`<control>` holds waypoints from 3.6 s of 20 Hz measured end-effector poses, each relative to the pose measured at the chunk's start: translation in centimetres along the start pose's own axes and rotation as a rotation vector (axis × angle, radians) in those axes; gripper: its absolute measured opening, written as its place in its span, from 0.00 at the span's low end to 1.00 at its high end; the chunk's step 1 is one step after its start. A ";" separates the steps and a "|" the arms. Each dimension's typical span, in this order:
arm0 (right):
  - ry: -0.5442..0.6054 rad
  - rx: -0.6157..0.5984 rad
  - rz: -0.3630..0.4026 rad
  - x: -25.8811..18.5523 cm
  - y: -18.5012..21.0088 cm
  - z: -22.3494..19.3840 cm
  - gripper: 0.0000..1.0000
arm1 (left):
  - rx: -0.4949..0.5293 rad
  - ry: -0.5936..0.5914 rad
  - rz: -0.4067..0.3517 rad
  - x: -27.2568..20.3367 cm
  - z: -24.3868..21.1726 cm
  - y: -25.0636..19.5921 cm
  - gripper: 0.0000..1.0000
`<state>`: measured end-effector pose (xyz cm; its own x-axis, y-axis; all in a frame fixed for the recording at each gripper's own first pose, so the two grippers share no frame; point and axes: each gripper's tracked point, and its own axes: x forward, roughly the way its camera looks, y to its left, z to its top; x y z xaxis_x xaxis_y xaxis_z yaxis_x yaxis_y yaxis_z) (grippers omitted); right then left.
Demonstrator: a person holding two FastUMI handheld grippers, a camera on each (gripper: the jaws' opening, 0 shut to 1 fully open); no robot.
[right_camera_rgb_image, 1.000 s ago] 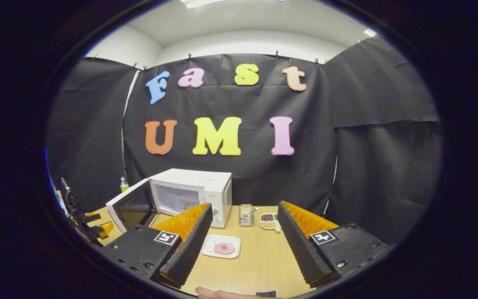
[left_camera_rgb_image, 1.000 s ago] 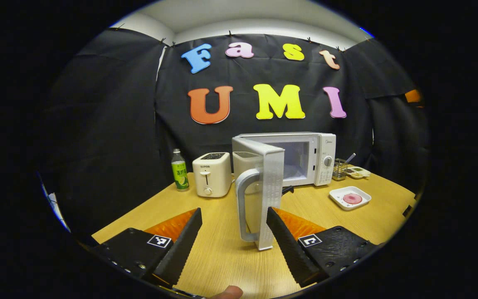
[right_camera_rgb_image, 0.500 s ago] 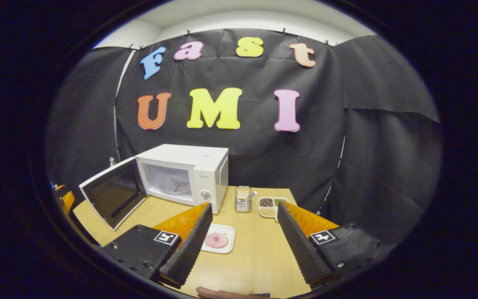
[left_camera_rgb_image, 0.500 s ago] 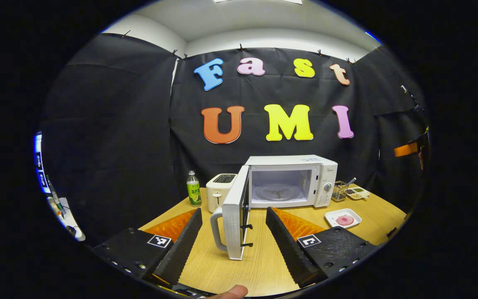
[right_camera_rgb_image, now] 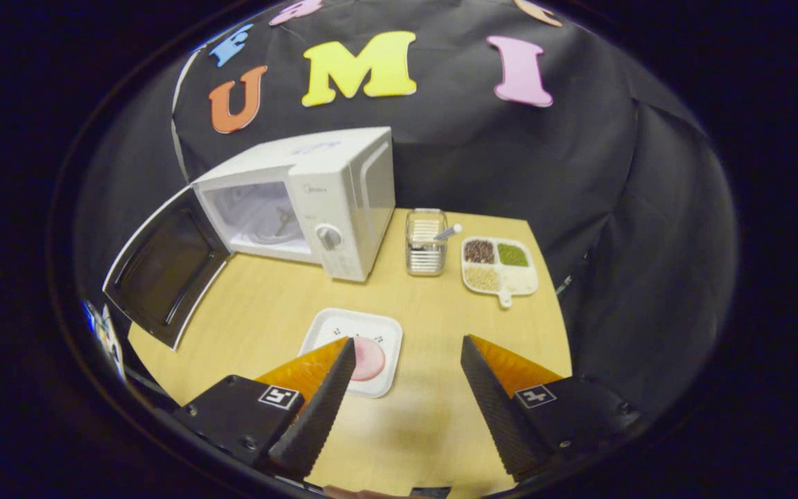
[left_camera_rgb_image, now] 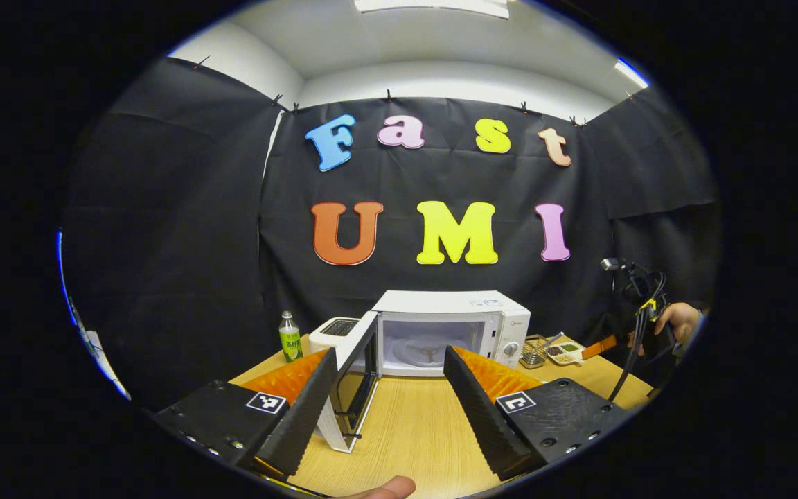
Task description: Open the microwave oven with the left hand, put the food in, and close the microwave oven.
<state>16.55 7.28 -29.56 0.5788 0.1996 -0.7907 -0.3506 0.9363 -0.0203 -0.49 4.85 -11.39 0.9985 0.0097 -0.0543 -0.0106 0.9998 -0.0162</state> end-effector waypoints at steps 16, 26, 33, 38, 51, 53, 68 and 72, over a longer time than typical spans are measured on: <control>0.461 0.113 0.124 14.0 0.7 -5.9 0.33 | 0.028 0.003 -0.013 1.0 0.3 -2.4 0.94; 0.553 0.116 0.195 14.3 1.4 -5.6 0.04 | 0.027 -0.006 -0.054 0.6 0.5 -3.7 0.95; 0.542 0.355 0.347 13.3 3.0 -7.7 0.04 | 0.020 -0.011 -0.086 -0.6 0.7 -3.6 0.95; 0.478 0.424 0.360 11.5 4.1 -7.0 0.04 | 0.030 -0.025 -0.090 -1.2 0.8 -3.1 0.95; 0.317 0.555 0.424 10.4 15.5 -3.2 0.04 | 0.046 -0.017 -0.062 -3.0 -0.6 1.5 0.95; 0.294 0.601 0.434 10.3 17.7 -2.3 0.04 | 0.058 -0.018 -0.045 -3.4 -0.7 2.7 0.95; 0.030 0.991 0.461 16.5 29.3 5.8 0.04 | 0.028 0.010 -0.001 -4.2 -2.8 6.5 0.95; -0.004 1.118 0.436 18.9 30.6 8.9 0.04 | 0.025 0.014 0.002 -3.9 -3.6 7.2 0.95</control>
<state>23.35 42.26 -39.68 0.5729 0.5615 -0.5971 0.3145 0.5221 0.7928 -4.69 11.95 -14.85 0.9976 0.0120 -0.0678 -0.0114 0.9999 0.0086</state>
